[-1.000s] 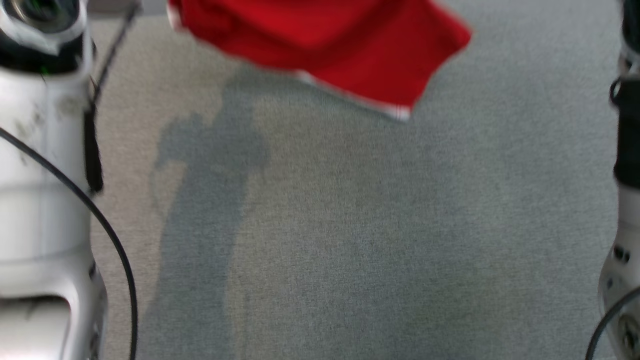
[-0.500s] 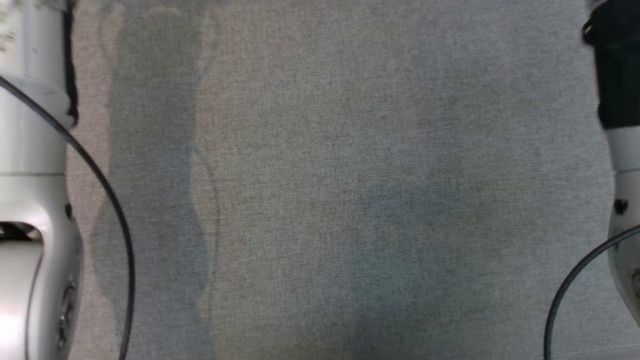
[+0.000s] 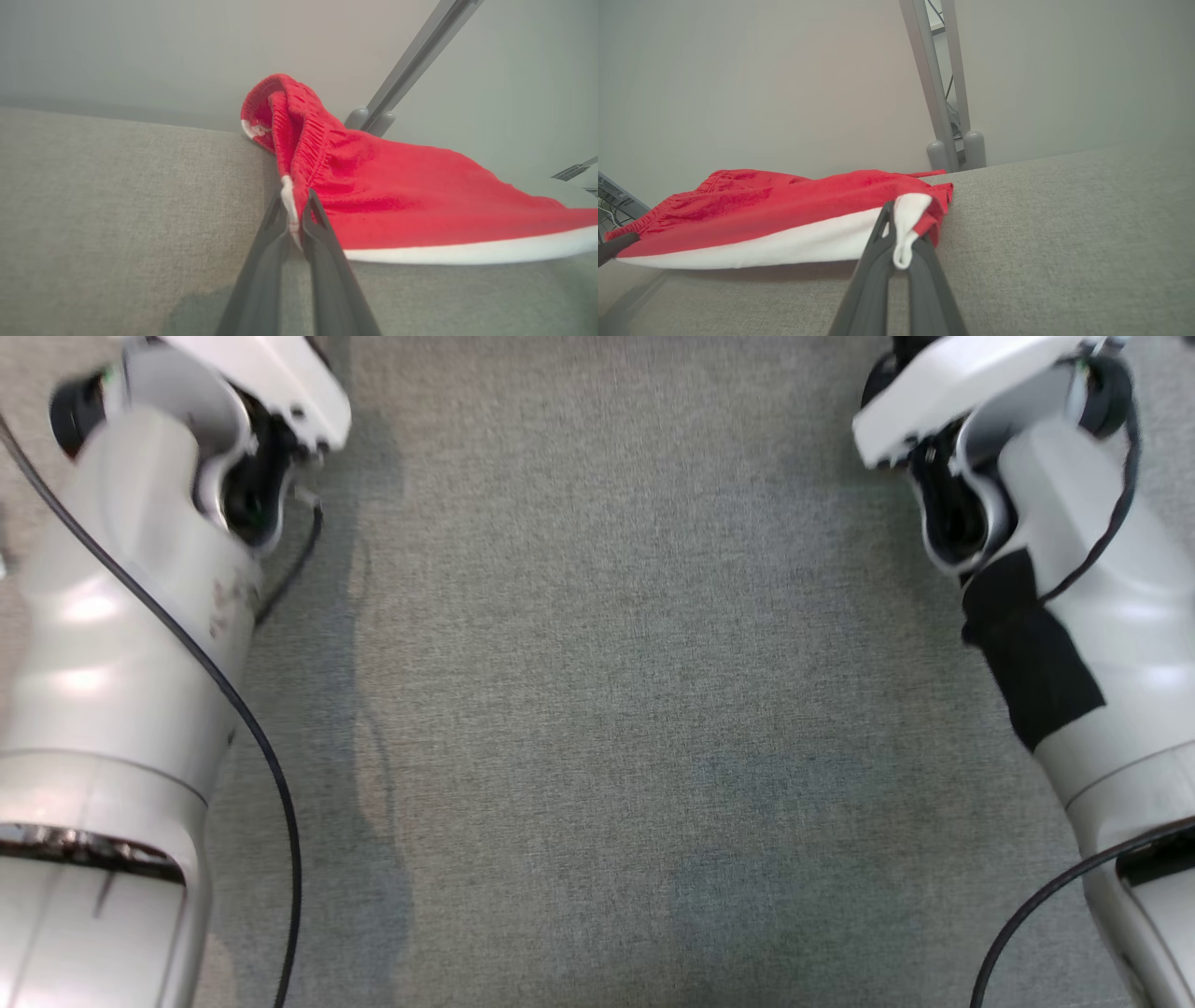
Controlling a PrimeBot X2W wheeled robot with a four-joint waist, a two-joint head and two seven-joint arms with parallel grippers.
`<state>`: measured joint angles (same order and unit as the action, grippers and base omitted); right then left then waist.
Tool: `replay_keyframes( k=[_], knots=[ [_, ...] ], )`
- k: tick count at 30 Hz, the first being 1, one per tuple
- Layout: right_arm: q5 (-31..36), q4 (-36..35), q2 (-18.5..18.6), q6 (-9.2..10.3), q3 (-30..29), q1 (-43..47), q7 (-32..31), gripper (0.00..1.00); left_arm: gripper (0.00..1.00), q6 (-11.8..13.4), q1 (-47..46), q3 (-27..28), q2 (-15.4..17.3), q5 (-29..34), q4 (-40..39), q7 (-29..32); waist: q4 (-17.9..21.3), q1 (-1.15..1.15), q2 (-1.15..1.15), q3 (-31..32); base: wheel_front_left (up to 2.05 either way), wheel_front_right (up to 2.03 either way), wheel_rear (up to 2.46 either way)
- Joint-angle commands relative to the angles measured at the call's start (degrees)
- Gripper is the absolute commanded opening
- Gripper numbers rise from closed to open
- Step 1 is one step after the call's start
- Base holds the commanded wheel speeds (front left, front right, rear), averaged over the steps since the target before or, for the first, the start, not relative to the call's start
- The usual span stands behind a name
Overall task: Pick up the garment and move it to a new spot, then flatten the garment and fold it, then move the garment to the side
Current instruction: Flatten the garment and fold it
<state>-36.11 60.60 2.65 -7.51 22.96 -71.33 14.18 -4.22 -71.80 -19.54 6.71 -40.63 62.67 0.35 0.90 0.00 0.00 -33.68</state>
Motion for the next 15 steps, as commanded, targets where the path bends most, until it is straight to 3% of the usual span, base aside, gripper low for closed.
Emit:
replay_keyframes(
  k=[1, 15],
  knots=[
    [-0.6, 0.7, 0.5, 0.04, 0.4, 1.0, 0.5, 0.00, 0.00, 0.0, 1.0, -0.5, 0.5, 0.7, 0.8, -0.2, -0.5, 0.00, 0.00, 1.8, 0.00, 0.00, 0.00],
    [-4.4, 6.7, 2.3, 0.05, 5.6, 10.6, -1.8, 0.00, 0.00, -2.0, 10.8, -5.9, -2.4, 2.3, 6.8, -3.4, -2.0, 0.00, 0.00, 11.9, 0.00, 0.00, 0.00]
  ],
)
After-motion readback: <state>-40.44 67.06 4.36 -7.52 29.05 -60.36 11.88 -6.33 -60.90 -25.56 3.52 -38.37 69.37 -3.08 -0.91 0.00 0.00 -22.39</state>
